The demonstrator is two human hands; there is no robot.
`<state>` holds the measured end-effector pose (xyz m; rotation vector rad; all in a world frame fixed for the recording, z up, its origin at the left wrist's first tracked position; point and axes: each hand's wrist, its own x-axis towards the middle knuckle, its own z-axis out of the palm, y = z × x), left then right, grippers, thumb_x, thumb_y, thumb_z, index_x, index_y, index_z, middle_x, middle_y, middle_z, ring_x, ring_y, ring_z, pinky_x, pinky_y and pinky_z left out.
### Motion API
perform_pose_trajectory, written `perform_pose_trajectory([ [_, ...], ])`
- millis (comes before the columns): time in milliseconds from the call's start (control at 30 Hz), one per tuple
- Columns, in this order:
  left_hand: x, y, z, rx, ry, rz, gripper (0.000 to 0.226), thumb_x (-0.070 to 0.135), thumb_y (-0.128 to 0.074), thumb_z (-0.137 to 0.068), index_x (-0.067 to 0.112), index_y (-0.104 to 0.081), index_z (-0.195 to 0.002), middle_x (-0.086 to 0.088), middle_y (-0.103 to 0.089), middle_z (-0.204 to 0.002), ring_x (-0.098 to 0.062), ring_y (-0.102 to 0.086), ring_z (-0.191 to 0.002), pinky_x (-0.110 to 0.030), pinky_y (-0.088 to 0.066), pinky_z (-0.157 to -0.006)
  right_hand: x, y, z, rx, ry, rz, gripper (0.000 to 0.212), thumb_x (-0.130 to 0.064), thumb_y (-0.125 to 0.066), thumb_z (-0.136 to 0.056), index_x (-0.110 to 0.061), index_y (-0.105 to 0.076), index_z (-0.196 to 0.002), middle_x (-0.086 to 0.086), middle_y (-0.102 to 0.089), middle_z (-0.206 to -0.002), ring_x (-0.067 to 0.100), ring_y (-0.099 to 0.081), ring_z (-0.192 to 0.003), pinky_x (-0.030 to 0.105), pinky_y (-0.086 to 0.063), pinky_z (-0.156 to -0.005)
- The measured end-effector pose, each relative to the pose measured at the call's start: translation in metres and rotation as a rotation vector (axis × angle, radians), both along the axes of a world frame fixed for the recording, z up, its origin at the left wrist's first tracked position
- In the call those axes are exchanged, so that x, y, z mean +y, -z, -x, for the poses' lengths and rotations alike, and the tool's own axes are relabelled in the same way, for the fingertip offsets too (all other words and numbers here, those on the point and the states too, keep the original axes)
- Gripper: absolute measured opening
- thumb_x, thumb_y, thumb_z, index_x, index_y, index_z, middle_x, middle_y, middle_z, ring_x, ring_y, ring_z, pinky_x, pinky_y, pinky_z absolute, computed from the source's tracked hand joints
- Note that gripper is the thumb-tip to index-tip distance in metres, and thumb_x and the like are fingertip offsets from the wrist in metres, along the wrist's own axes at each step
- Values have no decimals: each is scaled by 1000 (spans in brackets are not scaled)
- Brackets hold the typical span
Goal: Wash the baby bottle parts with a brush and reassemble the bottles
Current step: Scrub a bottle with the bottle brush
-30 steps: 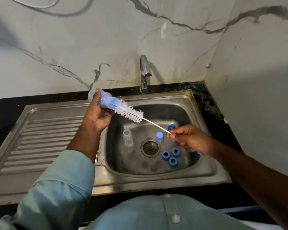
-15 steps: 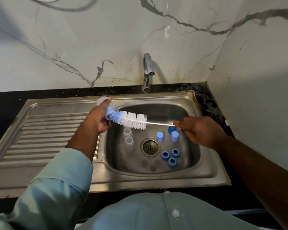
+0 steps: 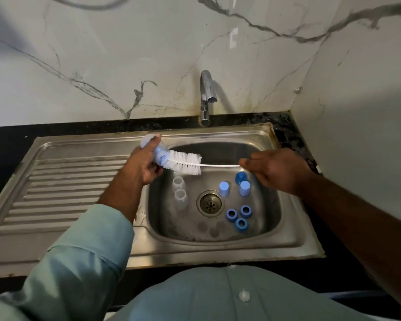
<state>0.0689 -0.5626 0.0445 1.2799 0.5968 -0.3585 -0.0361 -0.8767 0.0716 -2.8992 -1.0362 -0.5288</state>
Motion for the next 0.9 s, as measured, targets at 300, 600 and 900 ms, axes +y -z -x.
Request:
perform_pose_trajectory([
  [300,-8,10,10,-116,-155,523,58,40,-67,-87,6,-46,-129,-12,-62,-91,-24,-68,-83,-39,-61,-68,18,20,3,296,137,-418,34,-30,-49,-90,-13,-72,-107,5,-74,-93,21,-70,-80,32,-57,-71],
  [600,-21,16,29,-340,-382,590,106,13,-91,-58,11,-32,-146,-18,-52,-129,-32,-60,-113,-48,-59,-80,68,46,48,1074,718,-1107,19,-23,-55,-95,-17,-72,-89,4,-49,-58,10,-45,-45,17,-36,-44],
  [900,-11,17,23,-141,-202,-137,73,21,-81,-79,20,-33,-134,-13,-54,-122,-29,-63,-103,-51,-58,-85,20,13,19,60,-42,124,43,-21,-71,-72,-19,-63,-114,1,-68,-78,21,-63,-55,27,-48,-43],
])
